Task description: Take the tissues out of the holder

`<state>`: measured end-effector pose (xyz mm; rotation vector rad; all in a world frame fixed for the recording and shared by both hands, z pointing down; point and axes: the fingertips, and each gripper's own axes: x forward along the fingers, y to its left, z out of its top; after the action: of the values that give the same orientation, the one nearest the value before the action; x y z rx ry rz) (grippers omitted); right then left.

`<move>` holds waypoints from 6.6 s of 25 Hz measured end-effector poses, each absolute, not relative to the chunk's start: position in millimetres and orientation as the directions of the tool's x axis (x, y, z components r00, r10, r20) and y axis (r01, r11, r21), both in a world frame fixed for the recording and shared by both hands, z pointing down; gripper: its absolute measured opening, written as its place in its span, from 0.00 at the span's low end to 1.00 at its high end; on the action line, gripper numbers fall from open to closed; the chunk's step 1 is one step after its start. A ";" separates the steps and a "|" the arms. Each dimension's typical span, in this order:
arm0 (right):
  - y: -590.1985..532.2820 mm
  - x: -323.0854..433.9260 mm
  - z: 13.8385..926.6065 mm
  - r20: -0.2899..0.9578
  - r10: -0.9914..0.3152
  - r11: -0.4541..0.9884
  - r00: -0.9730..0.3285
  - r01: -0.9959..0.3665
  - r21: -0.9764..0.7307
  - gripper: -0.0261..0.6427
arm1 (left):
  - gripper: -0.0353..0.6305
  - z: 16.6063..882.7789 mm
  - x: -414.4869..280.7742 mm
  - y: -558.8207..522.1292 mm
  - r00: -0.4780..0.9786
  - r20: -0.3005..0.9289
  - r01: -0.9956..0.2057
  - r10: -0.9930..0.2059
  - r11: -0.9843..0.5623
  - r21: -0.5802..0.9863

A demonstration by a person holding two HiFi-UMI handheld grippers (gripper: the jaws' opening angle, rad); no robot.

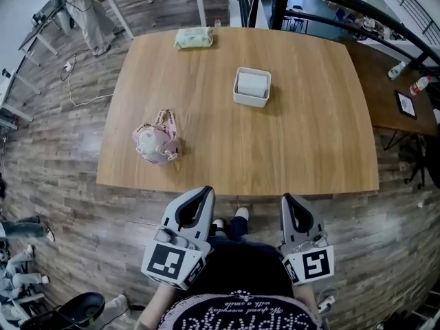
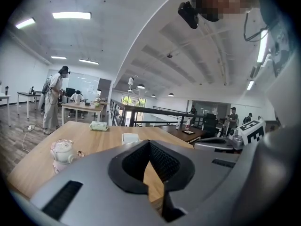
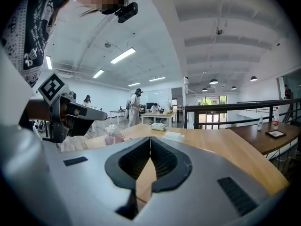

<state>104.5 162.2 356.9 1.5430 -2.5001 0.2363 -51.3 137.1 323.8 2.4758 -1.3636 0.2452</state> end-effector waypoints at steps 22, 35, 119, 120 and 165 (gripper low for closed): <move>130.3 132.0 357.8 0.232 -0.864 0.447 -0.446 -0.893 -0.050 0.06 | 0.06 321.3 -22.4 105.5 0.533 0.280 -0.846 -0.798 -0.502 0.178; 96.0 115.9 361.5 0.261 -0.873 0.411 -0.413 -0.909 -0.065 0.06 | 0.06 325.5 -36.3 60.4 0.568 0.292 -0.823 -0.769 -0.528 0.209; 10.0 81.6 353.4 0.236 -0.822 0.509 -0.519 -0.854 -0.104 0.06 | 0.06 303.1 -76.8 -46.8 0.560 0.218 -0.822 -0.799 -0.502 0.271; 9.2 81.9 353.9 0.233 -0.820 0.513 -0.523 -0.852 -0.107 0.06 | 0.06 301.9 -76.1 -47.9 0.560 0.216 -0.822 -0.800 -0.503 0.266; -123.0 100.6 413.0 0.342 -0.771 0.562 -0.537 -0.827 -0.032 0.59 | 0.06 314.2 -70.1 -47.1 0.561 0.228 -0.814 -0.796 -0.479 0.330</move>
<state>100.6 -123.0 413.0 1.3196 -2.5089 0.2745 -70.1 -47.1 314.2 2.3981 -1.3062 0.0598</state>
